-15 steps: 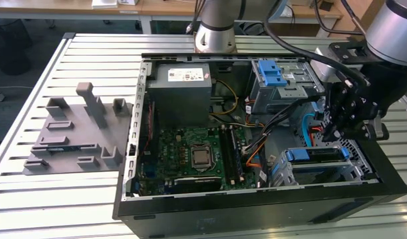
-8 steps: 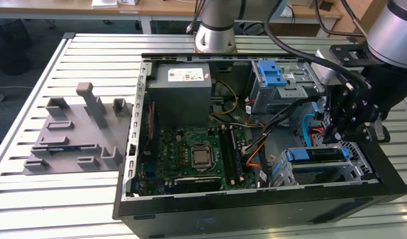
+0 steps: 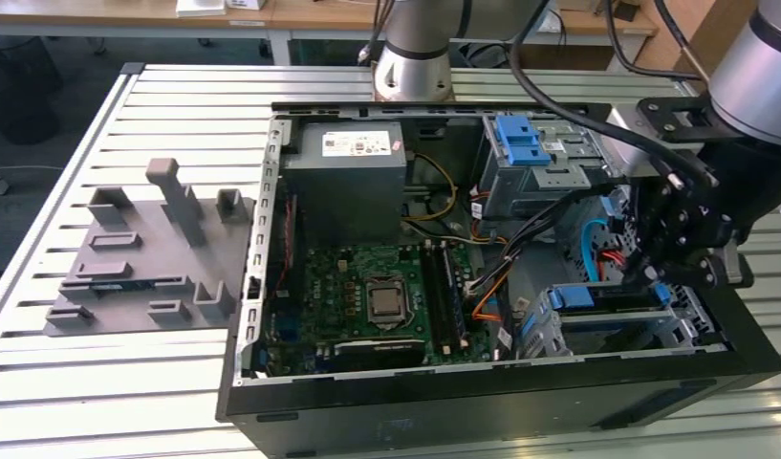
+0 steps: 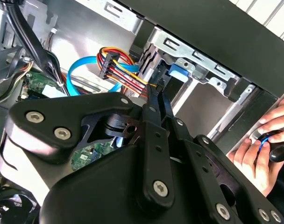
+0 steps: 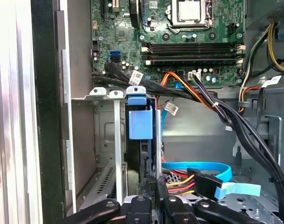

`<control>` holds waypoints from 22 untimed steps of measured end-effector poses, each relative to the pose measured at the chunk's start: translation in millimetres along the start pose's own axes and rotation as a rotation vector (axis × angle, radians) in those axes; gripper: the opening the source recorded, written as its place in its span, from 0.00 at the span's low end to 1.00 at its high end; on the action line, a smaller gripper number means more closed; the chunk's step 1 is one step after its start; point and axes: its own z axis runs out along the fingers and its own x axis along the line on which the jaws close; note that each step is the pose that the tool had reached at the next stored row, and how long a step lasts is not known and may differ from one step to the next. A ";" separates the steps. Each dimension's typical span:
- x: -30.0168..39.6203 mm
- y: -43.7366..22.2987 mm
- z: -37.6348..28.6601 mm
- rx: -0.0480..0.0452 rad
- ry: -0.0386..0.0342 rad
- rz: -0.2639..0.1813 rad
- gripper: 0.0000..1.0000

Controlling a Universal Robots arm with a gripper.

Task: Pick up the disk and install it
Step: 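Insert the first disk wire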

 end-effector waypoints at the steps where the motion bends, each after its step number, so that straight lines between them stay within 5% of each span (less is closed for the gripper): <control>1: 0.9 0.0 0.3 0.0000 0.0001 0.001 0.16; 22: 2.1 1.1 3.2 -0.0011 0.0003 0.004 0.16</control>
